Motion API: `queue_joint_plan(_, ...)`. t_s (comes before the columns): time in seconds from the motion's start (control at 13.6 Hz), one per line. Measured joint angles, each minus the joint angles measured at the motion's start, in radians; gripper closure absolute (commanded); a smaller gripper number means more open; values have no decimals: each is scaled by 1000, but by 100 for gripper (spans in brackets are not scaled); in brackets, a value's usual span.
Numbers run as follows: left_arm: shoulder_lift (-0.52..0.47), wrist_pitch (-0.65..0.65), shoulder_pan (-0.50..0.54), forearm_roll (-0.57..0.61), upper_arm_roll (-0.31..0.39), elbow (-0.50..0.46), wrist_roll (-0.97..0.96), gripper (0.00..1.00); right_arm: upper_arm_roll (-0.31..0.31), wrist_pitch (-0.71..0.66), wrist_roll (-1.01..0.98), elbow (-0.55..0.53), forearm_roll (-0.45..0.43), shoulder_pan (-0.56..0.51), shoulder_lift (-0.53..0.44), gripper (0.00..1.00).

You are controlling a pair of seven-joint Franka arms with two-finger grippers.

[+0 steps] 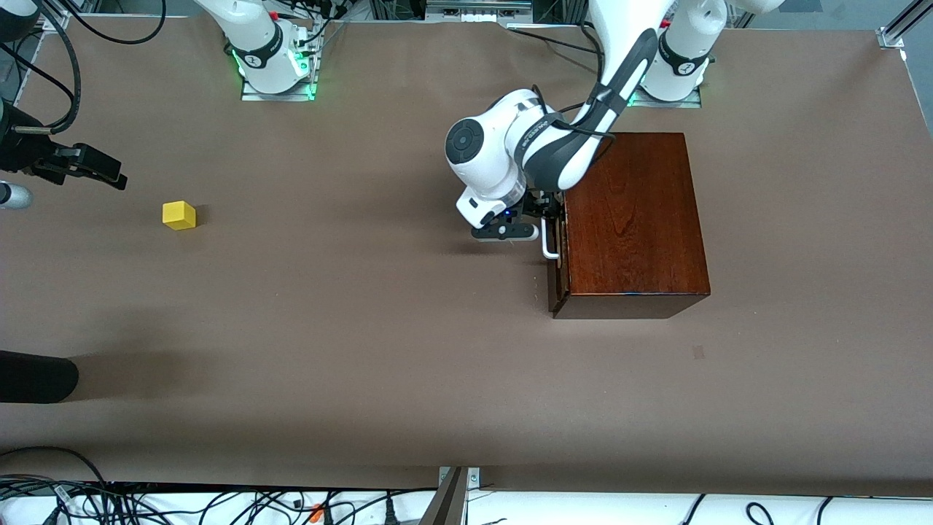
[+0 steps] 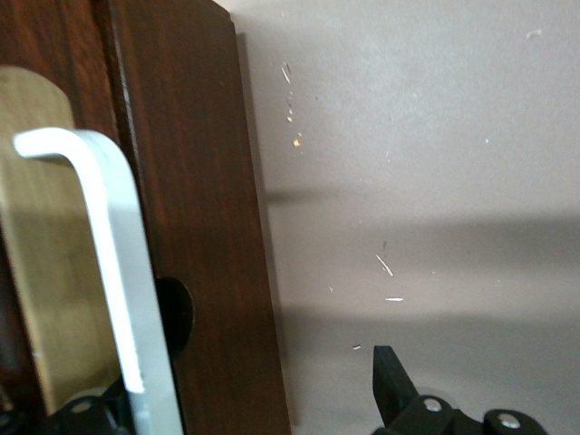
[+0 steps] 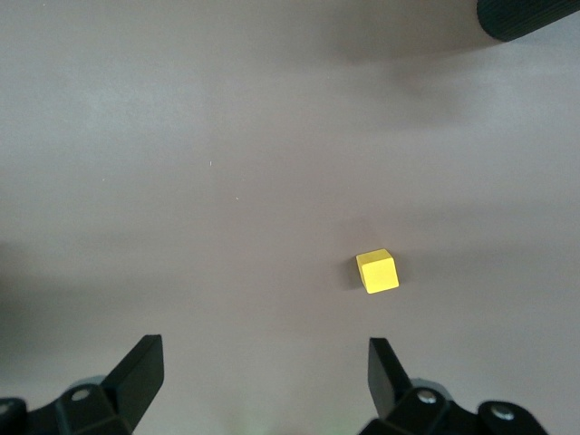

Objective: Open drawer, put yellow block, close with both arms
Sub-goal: 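Pull the drawer handle outward with the left gripper to open it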

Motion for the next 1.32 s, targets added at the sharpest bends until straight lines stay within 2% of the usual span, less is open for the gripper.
queue_joint_plan(0.66,-1,87,0,-2,3,0,-11,0,0,0,0,0,0,0,0,0)
queue_joint_plan(1.03,-5,168,0,-90,3,12,-14,0,0,0,0,0,0,0,0,0)
queue_joint_plan(1.32,16,191,-9,-111,-7,46,-14,0,-1,0,0,0,0,0,-1,0)
